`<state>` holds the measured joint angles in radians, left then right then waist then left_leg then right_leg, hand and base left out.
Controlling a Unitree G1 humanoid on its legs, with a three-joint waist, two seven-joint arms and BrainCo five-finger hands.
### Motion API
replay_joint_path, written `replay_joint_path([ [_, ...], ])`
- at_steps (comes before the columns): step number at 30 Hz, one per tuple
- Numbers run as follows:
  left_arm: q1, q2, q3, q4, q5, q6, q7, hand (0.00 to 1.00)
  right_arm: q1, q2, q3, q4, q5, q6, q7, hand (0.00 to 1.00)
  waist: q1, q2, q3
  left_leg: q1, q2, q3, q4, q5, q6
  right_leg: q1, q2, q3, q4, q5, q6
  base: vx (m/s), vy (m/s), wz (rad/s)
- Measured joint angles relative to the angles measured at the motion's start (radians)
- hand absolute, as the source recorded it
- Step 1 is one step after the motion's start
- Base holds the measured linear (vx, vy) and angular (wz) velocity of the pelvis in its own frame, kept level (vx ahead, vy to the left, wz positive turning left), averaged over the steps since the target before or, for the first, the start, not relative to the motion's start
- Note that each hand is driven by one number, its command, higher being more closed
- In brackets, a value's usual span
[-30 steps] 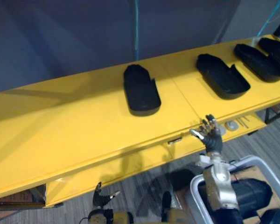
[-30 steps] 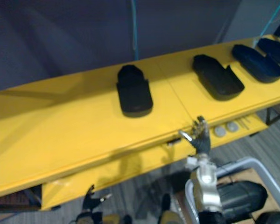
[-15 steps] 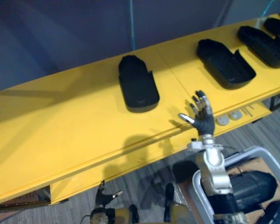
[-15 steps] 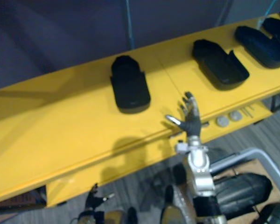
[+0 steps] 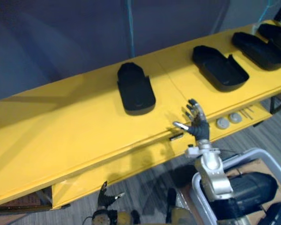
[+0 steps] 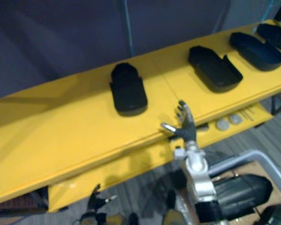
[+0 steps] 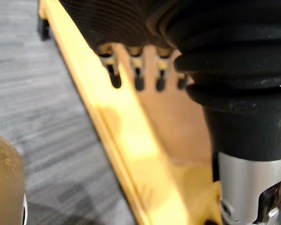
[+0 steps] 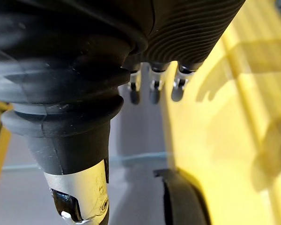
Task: Walk over and take plastic housings, then place them on the shelf
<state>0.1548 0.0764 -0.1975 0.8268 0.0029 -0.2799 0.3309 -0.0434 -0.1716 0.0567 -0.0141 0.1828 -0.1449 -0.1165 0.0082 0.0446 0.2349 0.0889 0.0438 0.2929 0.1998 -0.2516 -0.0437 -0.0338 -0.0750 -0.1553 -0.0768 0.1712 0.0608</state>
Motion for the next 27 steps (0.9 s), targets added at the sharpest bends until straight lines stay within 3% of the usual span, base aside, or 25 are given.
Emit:
replay_joint_path([
  [3,-0.001,0.011,0.000,0.001,0.044,0.002,-0.013,0.00,0.055,0.014,-0.032,0.000,0.001,-0.007,-0.017,0.00,-0.003,-0.018,-0.013,0.015,0.013,0.032,0.000,-0.010,-0.006,0.002,0.016,0.025,-0.001,0.003,-0.001,0.00,-0.009,-0.28],
  [6,-0.003,0.030,-0.003,0.008,0.097,0.004,-0.062,0.00,0.090,0.014,-0.056,-0.002,0.000,-0.028,-0.040,0.00,-0.026,-0.036,-0.028,0.023,0.025,0.065,0.009,-0.026,-0.011,-0.002,0.034,0.058,-0.001,0.003,-0.001,0.01,-0.004,-0.35],
  [10,-0.019,0.032,-0.002,0.021,0.143,0.008,-0.111,0.00,0.133,0.010,-0.083,-0.055,-0.003,-0.042,-0.065,0.00,-0.026,-0.050,-0.036,0.009,0.033,0.088,0.111,-0.068,0.003,-0.032,0.064,0.162,0.005,0.014,-0.004,0.00,0.023,-0.81],
  [13,-0.020,0.027,-0.001,0.020,0.160,0.002,-0.113,0.00,0.130,-0.030,-0.071,-0.063,0.040,-0.048,-0.013,0.00,-0.026,-0.052,-0.038,-0.028,0.004,-0.075,0.299,-0.097,0.053,-0.052,0.096,0.316,0.032,0.016,-0.006,-0.03,0.042,-1.39],
  [15,-0.015,0.026,-0.004,0.024,0.119,0.002,-0.104,0.00,0.131,-0.053,-0.070,-0.064,0.040,-0.050,0.021,0.00,-0.029,-0.049,-0.041,-0.038,-0.018,-0.152,0.352,-0.097,0.053,-0.054,0.103,0.367,0.038,0.013,-0.006,-0.07,0.103,-1.31],
  [16,-0.013,0.023,-0.011,0.031,0.071,0.002,-0.094,0.00,0.131,-0.081,-0.075,-0.064,0.047,-0.054,0.048,0.00,-0.047,-0.046,-0.048,-0.039,-0.034,-0.181,0.359,-0.106,0.060,-0.072,0.104,0.376,0.042,0.001,-0.024,-0.12,0.107,-1.09],
  [19,-0.028,0.022,-0.028,0.030,0.034,-0.001,-0.087,0.00,0.141,-0.090,-0.096,-0.066,0.060,-0.054,0.075,0.00,-0.055,-0.044,-0.050,-0.041,-0.042,-0.175,0.294,-0.141,0.070,-0.141,0.099,0.341,0.076,-0.021,-0.057,-0.15,0.115,-0.55],
  [22,-0.040,0.025,-0.068,0.015,0.009,-0.001,-0.075,0.00,0.148,-0.066,-0.092,-0.066,0.060,-0.055,0.096,0.00,-0.053,-0.060,-0.046,-0.065,-0.068,-0.190,0.243,-0.173,0.071,-0.209,0.072,0.305,0.124,0.012,-0.033,-0.16,0.062,0.24],
  [26,-0.058,0.024,-0.098,-0.032,-0.045,-0.006,-0.054,0.00,0.099,-0.050,-0.067,-0.061,0.099,-0.099,0.093,0.00,-0.046,-0.059,-0.035,-0.173,-0.092,-0.239,0.276,-0.180,0.083,-0.294,0.013,0.234,0.189,0.013,-0.025,-0.10,0.004,0.70],
  [27,-0.074,0.024,-0.100,-0.059,-0.045,-0.012,-0.035,0.00,0.052,-0.046,-0.067,-0.048,0.099,-0.121,0.070,0.00,-0.033,-0.052,-0.008,-0.220,-0.091,-0.268,0.336,-0.194,0.081,-0.325,0.005,0.207,0.237,-0.002,-0.005,-0.10,-0.044,0.70],
])
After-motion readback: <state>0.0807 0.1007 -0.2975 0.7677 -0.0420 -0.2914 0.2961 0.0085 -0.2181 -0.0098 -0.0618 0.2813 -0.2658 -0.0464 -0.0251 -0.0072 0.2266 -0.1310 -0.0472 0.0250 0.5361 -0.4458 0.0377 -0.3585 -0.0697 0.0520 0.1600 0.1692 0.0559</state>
